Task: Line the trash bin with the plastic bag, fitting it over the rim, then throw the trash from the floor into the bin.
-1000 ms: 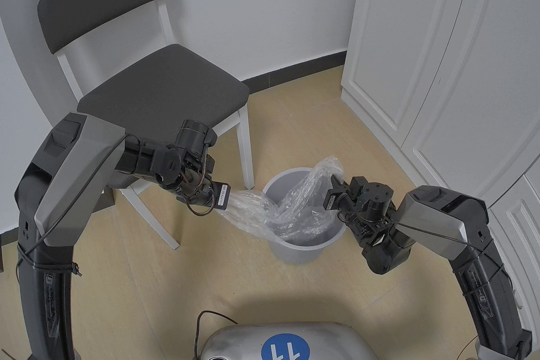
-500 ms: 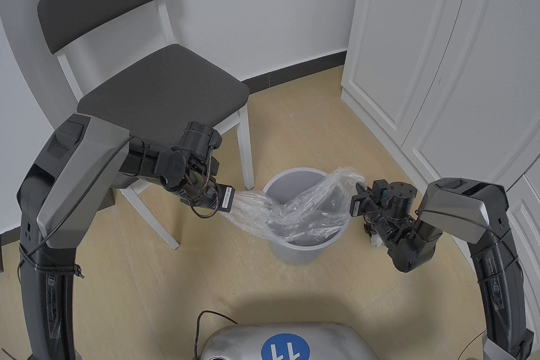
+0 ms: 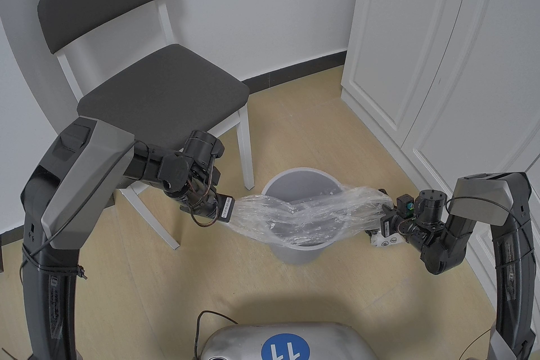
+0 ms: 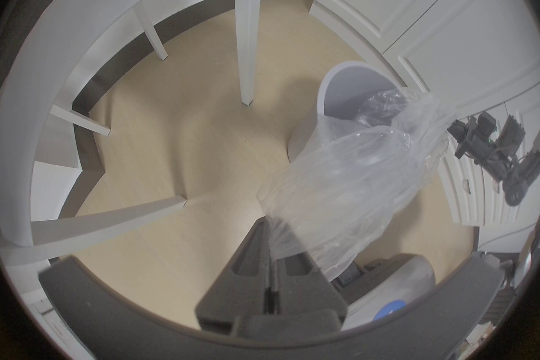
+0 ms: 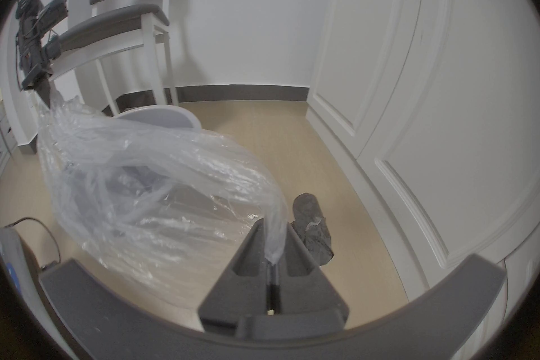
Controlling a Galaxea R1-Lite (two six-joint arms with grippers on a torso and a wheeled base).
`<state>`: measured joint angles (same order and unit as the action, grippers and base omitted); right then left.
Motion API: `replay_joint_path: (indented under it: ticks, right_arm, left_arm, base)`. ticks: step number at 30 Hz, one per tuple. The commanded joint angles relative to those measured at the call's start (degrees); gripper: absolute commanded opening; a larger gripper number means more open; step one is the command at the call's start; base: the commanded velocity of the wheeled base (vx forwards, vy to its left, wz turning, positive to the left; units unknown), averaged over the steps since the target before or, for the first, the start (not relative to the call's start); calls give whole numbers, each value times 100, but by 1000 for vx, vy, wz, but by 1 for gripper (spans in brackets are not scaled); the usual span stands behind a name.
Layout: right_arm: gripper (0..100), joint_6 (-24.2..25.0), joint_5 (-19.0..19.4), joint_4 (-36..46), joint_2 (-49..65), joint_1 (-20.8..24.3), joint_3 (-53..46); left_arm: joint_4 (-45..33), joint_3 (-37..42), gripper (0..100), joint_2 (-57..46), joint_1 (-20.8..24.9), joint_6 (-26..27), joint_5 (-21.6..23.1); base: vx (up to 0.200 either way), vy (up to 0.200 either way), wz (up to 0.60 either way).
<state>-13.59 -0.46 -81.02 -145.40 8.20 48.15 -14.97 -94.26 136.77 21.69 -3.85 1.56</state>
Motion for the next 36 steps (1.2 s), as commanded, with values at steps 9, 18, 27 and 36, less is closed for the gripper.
replay_joint_path:
  ticks: [9,18,27,36]
  right_arm:
    - [0,-469,811,-54,301,-460,-588]
    - [0,-882,1294,-72,275,-530,-948]
    - [0,-1172,1523,-221,205,-539,-1203]
    - [0,-1471,1523,-213,-50,-442,-1282]
  left_arm:
    - [-437,496,0,-519,-130,842,336]
    - [-437,848,0,-537,-112,1352,371]
    - [-384,1146,0,-502,-7,1748,389]
    - [-366,1217,0,-405,125,1791,371]
  base:
    - [0,0,0]
    - [0,0,0]
    - [0,0,0]
    - [0,0,0]
